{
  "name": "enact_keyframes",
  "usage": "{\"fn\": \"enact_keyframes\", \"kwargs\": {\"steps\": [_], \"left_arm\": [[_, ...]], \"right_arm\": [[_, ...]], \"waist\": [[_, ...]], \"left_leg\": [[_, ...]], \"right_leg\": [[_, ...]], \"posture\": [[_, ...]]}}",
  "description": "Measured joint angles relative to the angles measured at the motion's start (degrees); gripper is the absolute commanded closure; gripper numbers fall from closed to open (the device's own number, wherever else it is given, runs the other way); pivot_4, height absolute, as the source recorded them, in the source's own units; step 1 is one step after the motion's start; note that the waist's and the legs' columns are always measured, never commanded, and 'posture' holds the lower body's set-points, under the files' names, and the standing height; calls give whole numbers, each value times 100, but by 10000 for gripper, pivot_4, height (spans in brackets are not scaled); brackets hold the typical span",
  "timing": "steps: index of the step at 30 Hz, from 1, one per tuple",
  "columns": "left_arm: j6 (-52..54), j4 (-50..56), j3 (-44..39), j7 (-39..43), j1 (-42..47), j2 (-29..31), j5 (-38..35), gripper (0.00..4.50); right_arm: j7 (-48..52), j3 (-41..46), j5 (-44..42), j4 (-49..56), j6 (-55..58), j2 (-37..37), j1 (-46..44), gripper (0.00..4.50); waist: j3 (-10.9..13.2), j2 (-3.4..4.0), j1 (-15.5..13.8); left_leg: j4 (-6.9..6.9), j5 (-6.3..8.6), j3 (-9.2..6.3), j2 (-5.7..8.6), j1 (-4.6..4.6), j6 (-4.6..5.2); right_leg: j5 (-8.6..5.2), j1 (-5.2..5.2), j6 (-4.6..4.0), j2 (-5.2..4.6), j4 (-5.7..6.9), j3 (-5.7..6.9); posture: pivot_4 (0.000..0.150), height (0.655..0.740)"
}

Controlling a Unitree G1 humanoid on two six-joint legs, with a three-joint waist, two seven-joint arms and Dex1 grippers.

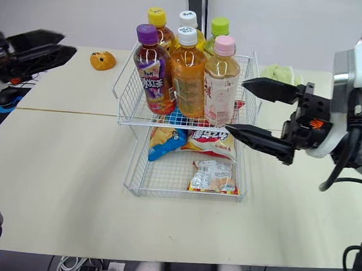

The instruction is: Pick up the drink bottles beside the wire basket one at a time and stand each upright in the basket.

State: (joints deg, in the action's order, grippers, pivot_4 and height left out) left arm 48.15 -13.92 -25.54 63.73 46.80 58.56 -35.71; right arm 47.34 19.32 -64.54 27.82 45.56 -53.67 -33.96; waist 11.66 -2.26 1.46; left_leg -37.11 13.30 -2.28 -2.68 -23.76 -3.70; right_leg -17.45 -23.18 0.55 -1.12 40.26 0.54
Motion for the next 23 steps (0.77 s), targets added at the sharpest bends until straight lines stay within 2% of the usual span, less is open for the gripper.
{"fn": "enact_keyframes", "kwargs": {"steps": [3, 7, 12, 17, 23], "left_arm": [[-210, 145, -310, -165, -837, 12, 46, 485], [-701, 278, -490, -466, -1812, -200, 243, 485], [-1643, 380, -367, -868, -2884, -723, 816, 485], [-2740, 242, 76, -1309, -3052, -1202, 1388, 485], [-3214, -14, 380, -1437, -3059, -1442, 1576, 485]], "right_arm": [[332, 117, 362, -416, -138, -281, 269, 0], [915, 340, 1291, -1279, -804, -572, 921, 0], [1483, 409, 2444, -2567, -1940, -405, 1888, 0], [1500, 163, 3249, -3572, -3090, 277, 1988, 0], [1512, -28, 3583, -3978, -3483, 503, 1952, 0]], "waist": [[-1, 0, 3], [-2, -1, -16], [-9, -1, -12], [-9, -2, 2], [-10, 0, 18]], "left_leg": [[1, 0, 4, 0, 1, 0], [-1, 0, 4, 0, 0, 0], [-1, 0, 12, 0, 6, 0], [-3, 0, 23, 1, 35, 0], [8, 0, 82, -2, 80, 0]], "right_leg": [[0, 0, 0, -2, 0, -5], [1, 0, -1, -3, 1, -4], [2, 0, -2, -4, 7, -13], [5, 11, -7, -2, 33, -25], [5, 10, -6, 4, 61, -102]], "posture": [[1500, 7400], [1500, 7400], [1500, 7400], [1500, 7400], [1500, 7400]]}}
